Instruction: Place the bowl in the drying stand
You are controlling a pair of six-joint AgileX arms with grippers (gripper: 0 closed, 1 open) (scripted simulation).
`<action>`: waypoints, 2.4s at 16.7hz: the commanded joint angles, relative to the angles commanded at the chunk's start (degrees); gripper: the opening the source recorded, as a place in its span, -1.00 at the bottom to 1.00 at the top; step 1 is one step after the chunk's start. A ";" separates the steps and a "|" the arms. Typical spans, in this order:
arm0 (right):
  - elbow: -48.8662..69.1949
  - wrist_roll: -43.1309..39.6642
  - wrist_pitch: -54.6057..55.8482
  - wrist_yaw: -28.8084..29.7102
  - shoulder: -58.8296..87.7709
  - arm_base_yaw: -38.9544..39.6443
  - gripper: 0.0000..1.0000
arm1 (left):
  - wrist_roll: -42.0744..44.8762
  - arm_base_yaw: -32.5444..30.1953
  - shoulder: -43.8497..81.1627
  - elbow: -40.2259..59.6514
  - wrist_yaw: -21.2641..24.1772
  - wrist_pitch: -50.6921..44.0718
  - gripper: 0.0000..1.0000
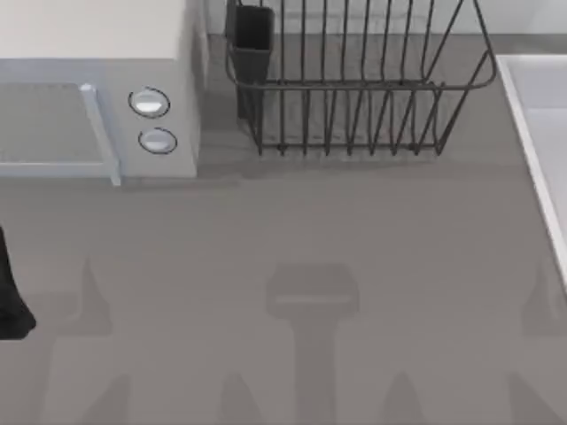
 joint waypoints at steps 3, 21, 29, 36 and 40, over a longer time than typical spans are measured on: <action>0.69 -0.32 -0.68 -0.09 0.69 -0.30 1.00 | 0.00 0.00 0.00 0.00 0.00 0.00 1.00; 59.03 -26.40 -54.95 -2.53 77.57 -28.40 1.00 | 0.00 0.00 0.00 0.00 0.00 0.00 1.00; 67.24 -30.51 -63.00 -3.34 88.70 -31.92 1.00 | 0.00 0.00 0.00 0.00 0.00 0.00 1.00; 63.01 -29.90 -56.33 -3.28 91.22 -31.37 1.00 | 0.00 0.00 0.00 0.00 0.00 0.00 1.00; 56.67 -29.31 -44.85 -3.21 95.80 -30.84 1.00 | 0.00 0.00 0.00 0.00 0.00 0.00 1.00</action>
